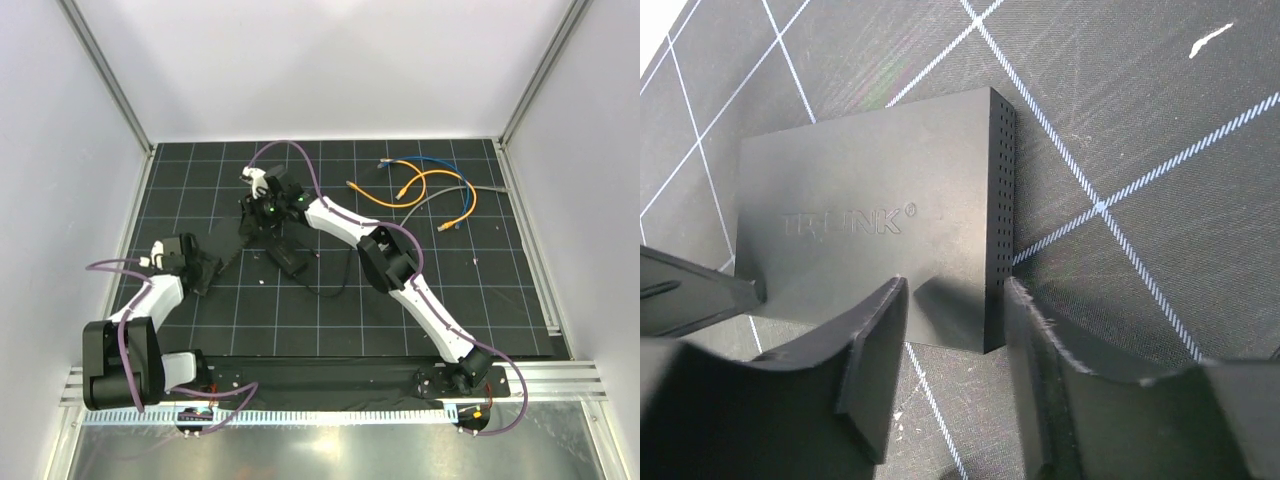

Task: Pull the plug from the switch port

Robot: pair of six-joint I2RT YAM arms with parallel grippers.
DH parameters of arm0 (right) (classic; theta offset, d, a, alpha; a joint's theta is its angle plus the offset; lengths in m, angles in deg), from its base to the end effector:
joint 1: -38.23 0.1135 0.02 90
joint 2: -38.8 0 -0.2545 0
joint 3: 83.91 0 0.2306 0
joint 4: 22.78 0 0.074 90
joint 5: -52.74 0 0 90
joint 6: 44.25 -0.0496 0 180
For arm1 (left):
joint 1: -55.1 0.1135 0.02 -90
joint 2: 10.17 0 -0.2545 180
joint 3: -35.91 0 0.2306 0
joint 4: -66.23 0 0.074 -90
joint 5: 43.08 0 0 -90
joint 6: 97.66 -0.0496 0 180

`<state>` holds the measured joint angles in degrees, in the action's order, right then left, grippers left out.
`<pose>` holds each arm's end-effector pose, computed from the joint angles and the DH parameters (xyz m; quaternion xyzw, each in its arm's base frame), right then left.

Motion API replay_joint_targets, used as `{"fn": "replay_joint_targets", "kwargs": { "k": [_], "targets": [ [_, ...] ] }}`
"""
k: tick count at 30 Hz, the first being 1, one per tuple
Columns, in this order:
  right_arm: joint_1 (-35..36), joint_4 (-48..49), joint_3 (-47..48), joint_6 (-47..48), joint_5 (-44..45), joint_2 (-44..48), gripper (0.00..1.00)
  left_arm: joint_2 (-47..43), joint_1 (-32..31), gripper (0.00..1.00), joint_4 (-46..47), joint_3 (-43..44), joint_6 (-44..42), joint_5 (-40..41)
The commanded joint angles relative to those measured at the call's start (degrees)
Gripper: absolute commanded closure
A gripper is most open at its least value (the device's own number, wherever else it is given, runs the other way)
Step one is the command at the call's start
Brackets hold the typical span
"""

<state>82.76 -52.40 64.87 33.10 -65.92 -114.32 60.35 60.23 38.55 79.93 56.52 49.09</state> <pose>0.3928 0.4198 0.1455 -0.3467 0.7905 0.4097 0.2951 0.2128 0.0210 0.1503 -0.5458 0.7793 -0.1358 0.2764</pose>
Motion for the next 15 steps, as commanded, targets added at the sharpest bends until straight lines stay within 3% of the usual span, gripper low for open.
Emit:
{"fn": "replay_joint_targets", "kwargs": {
  "k": [1, 9, 15],
  "targets": [
    [-0.15, 0.66, 2.43, -0.71, -0.60, 0.72, 0.51, 1.63, 0.15, 0.43, 3.20, 2.43, 0.15, 2.31],
    [-0.15, 1.19, 2.78, -2.21, -2.53, 0.01, 0.67, 6.55, 0.67, 0.49, 3.28, 5.85, -0.64, 4.06],
    [-0.06, 1.54, 2.87, -2.82, -3.85, -0.07, 0.71, 12.35, 2.96, 0.51, 1.70, 12.26, -3.97, 4.50]
  ]
}}
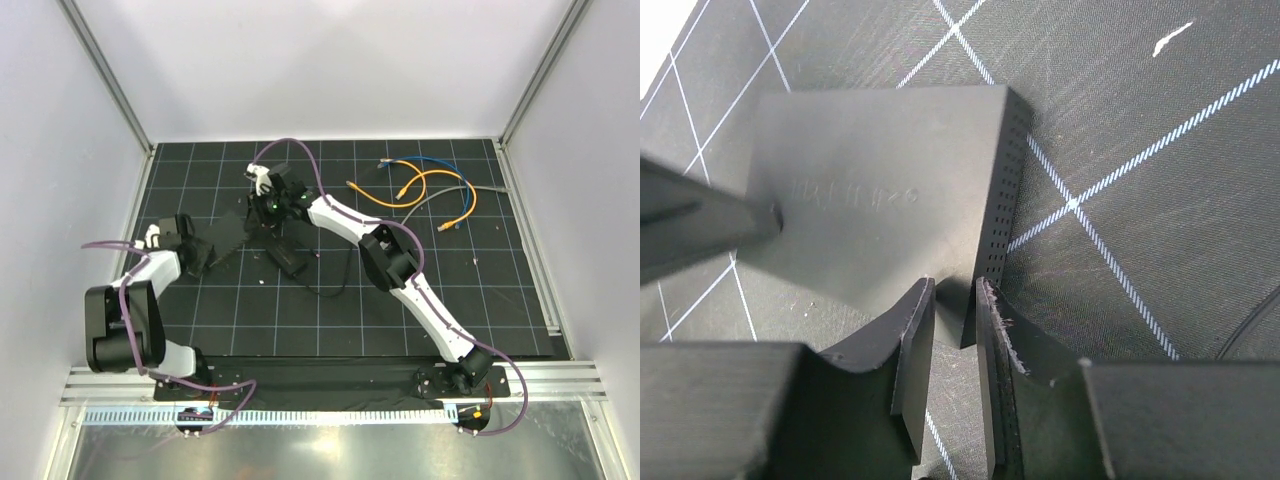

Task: Pull the plug from the switch port

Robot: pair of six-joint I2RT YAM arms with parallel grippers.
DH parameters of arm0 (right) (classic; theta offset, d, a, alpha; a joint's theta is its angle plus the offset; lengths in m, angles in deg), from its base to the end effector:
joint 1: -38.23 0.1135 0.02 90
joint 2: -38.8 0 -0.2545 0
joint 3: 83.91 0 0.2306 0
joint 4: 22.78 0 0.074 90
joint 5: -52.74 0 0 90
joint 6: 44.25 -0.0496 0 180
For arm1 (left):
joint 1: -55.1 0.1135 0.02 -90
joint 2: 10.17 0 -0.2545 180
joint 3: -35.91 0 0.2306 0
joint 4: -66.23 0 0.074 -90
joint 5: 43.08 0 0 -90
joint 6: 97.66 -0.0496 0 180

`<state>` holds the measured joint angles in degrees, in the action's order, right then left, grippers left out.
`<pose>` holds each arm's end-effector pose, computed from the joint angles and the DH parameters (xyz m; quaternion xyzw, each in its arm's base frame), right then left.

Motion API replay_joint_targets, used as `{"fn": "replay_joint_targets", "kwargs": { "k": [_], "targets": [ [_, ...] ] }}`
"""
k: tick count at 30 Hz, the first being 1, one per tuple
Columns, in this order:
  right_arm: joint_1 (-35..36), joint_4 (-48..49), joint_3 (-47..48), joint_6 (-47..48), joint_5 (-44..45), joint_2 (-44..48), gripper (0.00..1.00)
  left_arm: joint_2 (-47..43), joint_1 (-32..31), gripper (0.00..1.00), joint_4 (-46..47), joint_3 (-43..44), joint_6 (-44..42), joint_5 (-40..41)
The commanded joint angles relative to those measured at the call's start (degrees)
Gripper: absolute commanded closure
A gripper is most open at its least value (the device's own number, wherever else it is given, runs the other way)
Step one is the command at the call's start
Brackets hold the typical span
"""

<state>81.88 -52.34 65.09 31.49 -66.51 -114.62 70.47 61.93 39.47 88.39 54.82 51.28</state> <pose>0.3992 0.4143 0.1441 -0.3314 0.7962 0.4150 0.2897 0.2506 0.0338 0.1548 -0.5512 0.7773 -0.1085 0.2833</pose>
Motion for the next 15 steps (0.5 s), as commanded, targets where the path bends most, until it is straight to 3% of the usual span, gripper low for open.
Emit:
{"fn": "replay_joint_targets", "kwargs": {
  "k": [1, 9, 15],
  "targets": [
    [0.73, 1.47, 2.65, -1.64, -3.61, 0.32, 0.71, 3.63, 1.52, 0.51, 0.18, 4.94, -3.14, 2.49],
    [1.78, 2.44, 5.03, -3.41, -10.38, -0.91, 0.71, 13.74, 2.75, 0.51, -4.40, 19.52, -6.67, 2.15],
    [1.87, 3.40, 2.75, -2.96, -9.50, 1.02, 0.69, 16.82, 3.36, 0.50, -4.40, 23.50, -6.84, 0.65]
  ]
}}
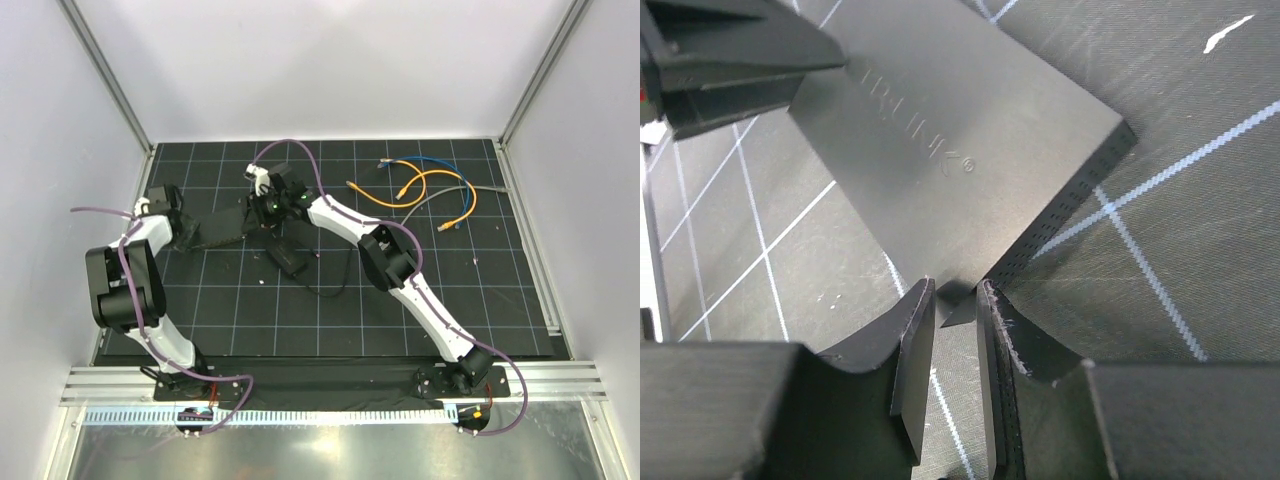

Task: Pull the plug from the switch port

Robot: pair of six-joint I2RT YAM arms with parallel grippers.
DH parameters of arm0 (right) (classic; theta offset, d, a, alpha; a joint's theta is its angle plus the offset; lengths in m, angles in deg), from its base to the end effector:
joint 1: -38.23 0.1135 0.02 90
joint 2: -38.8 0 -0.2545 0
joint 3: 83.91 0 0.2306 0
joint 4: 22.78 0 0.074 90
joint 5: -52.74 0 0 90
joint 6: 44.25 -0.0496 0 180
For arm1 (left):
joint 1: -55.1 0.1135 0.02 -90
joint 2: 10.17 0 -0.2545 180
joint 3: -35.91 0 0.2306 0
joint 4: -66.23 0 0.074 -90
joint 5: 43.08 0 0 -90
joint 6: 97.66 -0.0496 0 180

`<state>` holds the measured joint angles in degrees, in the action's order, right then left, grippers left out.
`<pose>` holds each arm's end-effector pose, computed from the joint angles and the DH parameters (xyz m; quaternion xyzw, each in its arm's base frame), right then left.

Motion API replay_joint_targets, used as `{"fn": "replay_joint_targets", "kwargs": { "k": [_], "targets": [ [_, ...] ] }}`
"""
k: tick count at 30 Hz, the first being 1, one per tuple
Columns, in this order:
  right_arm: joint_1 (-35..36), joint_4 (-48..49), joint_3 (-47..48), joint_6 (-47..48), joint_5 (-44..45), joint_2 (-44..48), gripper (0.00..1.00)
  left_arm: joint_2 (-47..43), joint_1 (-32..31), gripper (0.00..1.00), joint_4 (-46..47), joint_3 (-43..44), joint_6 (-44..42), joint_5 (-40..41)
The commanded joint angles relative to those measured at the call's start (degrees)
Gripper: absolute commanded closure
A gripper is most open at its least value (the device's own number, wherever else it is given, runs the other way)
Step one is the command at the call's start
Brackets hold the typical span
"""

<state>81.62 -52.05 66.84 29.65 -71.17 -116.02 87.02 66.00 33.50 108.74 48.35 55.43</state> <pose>0.4000 0.4162 0.1421 -0.3331 0.7856 0.4481 0.2668 0.3215 0.0694 0.1676 -0.5448 0.7864 -0.0426 0.2882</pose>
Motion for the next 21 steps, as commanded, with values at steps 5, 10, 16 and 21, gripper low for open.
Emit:
{"fn": "replay_joint_targets", "kwargs": {
  "k": [5, 10, 16, 21],
  "targets": [
    [2.22, 5.14, 1.17, -3.15, -7.31, 1.98, 0.69, 2.65, -0.26, 0.50, 2.09, 5.52, -0.37, -5.34],
    [3.18, 2.68, 1.08, -0.17, -6.35, 2.68, 0.69, 5.82, -0.09, 0.49, 2.79, 7.37, 1.20, -7.28],
    [3.10, 2.24, 1.61, -0.16, -6.25, 2.42, 0.62, 5.21, 0.27, 0.46, 3.06, 7.63, 1.47, -6.49],
    [3.10, 3.29, -1.99, 1.24, -2.40, 4.88, 0.37, 1.52, 0.53, 0.37, 0.34, 8.07, 0.51, -2.01]
  ]
}}
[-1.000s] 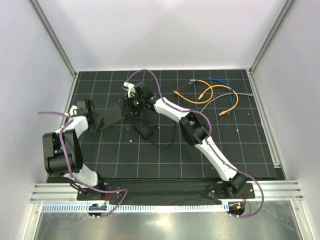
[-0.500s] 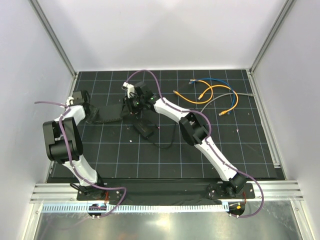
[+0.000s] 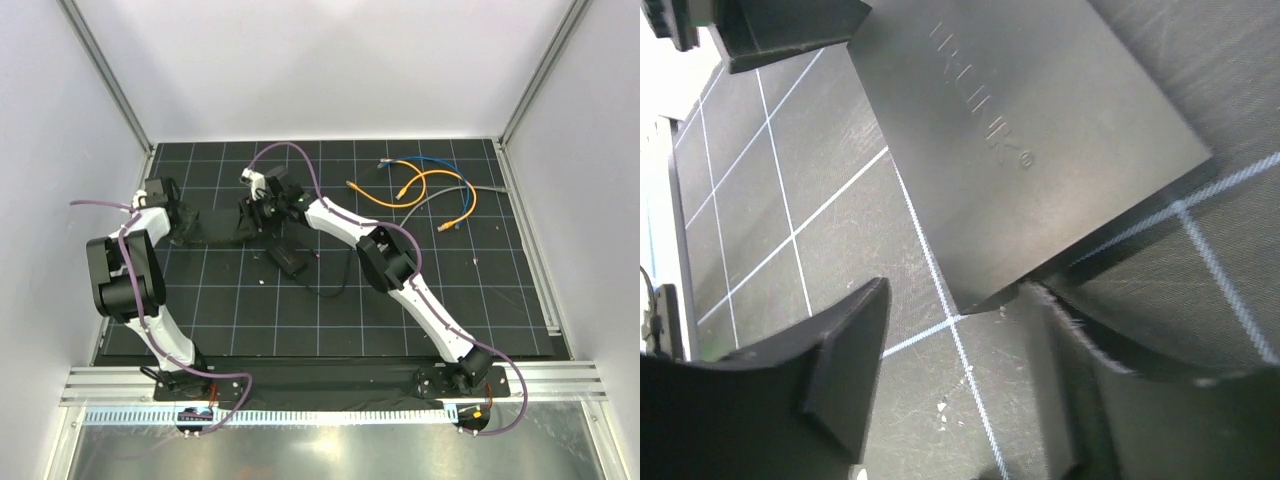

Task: Pull the plug from the switch port

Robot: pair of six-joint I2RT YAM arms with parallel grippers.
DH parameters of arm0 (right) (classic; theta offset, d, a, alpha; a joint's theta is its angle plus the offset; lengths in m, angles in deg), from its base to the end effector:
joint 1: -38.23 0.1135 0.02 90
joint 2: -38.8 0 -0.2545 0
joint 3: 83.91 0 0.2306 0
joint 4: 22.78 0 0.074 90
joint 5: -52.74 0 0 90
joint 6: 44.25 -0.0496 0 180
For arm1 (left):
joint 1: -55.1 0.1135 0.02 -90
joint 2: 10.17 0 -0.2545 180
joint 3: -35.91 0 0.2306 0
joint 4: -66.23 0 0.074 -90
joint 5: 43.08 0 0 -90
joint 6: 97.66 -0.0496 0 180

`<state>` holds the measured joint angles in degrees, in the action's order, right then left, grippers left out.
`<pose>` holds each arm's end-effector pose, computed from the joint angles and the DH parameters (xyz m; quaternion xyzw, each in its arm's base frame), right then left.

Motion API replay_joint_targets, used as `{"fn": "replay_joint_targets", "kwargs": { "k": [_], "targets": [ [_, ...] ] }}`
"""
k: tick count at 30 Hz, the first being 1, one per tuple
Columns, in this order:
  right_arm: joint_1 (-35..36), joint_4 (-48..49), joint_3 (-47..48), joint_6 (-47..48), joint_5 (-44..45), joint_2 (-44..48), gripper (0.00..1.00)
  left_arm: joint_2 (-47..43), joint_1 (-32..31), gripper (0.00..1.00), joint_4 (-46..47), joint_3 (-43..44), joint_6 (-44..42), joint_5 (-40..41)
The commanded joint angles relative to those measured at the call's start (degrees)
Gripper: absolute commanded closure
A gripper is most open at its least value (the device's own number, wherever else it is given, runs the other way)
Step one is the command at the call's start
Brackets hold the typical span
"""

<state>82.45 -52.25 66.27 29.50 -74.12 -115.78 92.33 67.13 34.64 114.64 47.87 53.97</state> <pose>0.3907 0.4218 0.1417 -0.3466 0.7764 0.4658 0.2451 0.3471 0.0802 0.1676 -0.5450 0.7818 -0.0556 0.2977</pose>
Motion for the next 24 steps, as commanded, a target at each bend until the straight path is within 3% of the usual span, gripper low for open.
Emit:
{"fn": "replay_joint_targets", "kwargs": {
  "k": [1, 5, 11, 13, 16, 17, 21, 24],
  "targets": [
    [2.27, 4.10, -2.12, 1.66, 1.26, 5.69, 0.33, -4.41, -0.61, 0.35, -1.06, 2.17, 0.73, -0.37],
    [2.09, 3.94, -2.75, 1.92, 3.37, 6.31, 0.18, -7.83, -0.61, 0.30, -3.43, 2.61, -0.33, 1.29],
    [2.09, 2.09, -6.85, 4.56, 7.58, 12.52, 0.04, -15.13, -0.78, 0.22, -9.41, 4.46, -3.49, 6.66],
    [2.09, 1.13, -9.85, 5.44, 11.70, 16.14, 0.01, -19.08, -0.78, 0.21, -11.34, 4.37, -5.34, 5.44],
    [2.09, -4.48, -14.78, 4.04, 25.04, 23.17, 0.00, -25.93, -1.74, 0.21, -11.61, 0.87, -7.01, 0.95],
    [2.00, -6.77, -16.87, 2.73, 33.18, 25.10, 0.00, -27.51, -3.23, 0.21, -11.53, -1.32, -7.53, -2.27],
    [1.13, -13.72, -30.22, -4.30, 46.84, 36.00, 0.00, -34.81, -10.42, 0.14, -8.12, -9.83, -6.93, -11.07],
    [-0.45, -16.98, -42.96, -9.32, 47.59, 45.22, 0.00, -38.33, -20.07, 0.08, -5.47, -15.64, -5.08, -13.02]
  ]
}}
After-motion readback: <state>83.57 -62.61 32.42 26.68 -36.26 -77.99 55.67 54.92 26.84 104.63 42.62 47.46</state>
